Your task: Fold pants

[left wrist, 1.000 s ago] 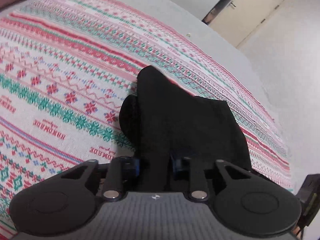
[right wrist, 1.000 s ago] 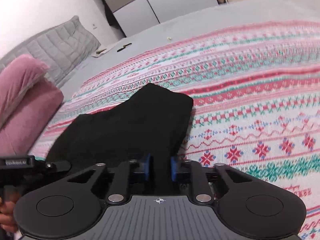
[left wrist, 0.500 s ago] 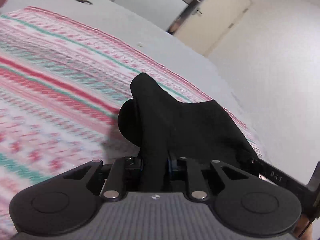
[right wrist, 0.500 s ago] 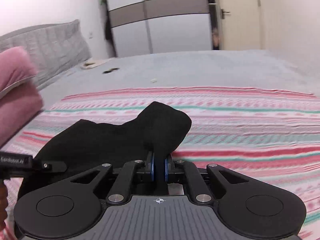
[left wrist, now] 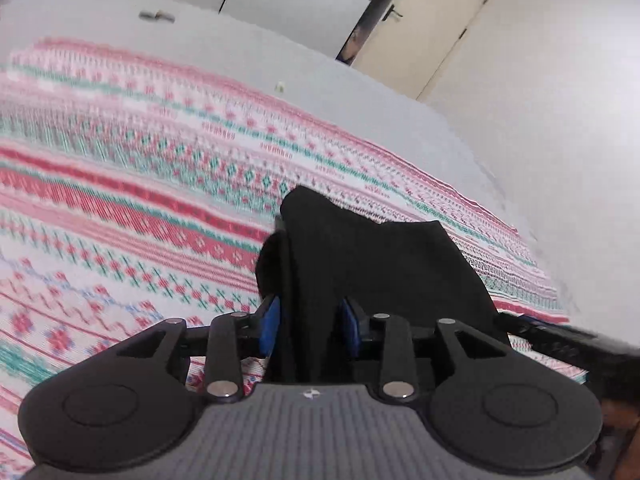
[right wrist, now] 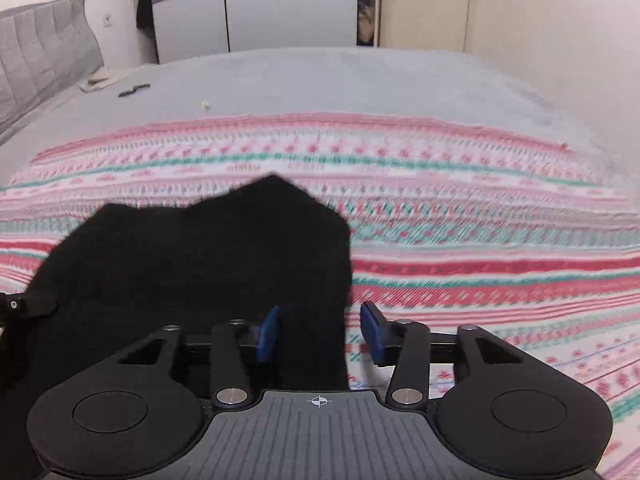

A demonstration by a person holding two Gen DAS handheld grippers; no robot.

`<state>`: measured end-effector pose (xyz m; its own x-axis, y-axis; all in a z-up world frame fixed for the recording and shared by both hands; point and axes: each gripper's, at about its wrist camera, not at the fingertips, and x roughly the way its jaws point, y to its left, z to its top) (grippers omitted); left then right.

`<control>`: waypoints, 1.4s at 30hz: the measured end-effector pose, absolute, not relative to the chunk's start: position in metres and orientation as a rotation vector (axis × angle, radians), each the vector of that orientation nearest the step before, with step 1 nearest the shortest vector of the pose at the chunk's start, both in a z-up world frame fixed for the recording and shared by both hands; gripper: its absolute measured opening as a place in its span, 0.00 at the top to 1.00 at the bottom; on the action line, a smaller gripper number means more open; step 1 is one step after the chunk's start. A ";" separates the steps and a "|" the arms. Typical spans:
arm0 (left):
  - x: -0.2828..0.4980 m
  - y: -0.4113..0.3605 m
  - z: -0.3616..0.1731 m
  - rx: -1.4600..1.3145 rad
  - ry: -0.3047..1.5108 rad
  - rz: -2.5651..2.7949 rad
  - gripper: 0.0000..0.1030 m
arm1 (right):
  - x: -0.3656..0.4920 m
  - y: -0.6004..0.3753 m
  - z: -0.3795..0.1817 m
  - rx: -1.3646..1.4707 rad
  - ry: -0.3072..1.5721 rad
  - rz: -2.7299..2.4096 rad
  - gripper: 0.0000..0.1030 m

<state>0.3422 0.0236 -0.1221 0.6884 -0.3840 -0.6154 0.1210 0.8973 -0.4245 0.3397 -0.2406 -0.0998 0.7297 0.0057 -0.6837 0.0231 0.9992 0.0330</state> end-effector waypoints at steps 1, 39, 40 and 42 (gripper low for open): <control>0.341 0.023 -0.119 -0.362 0.754 -0.289 0.39 | 0.333 -0.240 -0.093 0.023 0.733 -0.011 0.53; 0.250 -0.026 -0.084 -0.051 0.737 -0.118 0.16 | 0.249 -0.193 -0.077 0.010 0.810 0.180 0.22; 0.245 -0.026 -0.080 -0.060 0.723 -0.110 0.15 | 0.244 -0.193 -0.075 0.020 0.804 0.175 0.22; 0.235 -0.027 -0.075 -0.057 0.700 -0.092 0.15 | 0.237 -0.195 -0.071 0.036 0.785 0.167 0.22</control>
<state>0.2348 -0.0274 -0.0746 0.7611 -0.1040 -0.6402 0.0657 0.9944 -0.0833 0.2367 -0.1947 -0.0706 0.6949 0.1630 -0.7003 -0.1363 0.9862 0.0943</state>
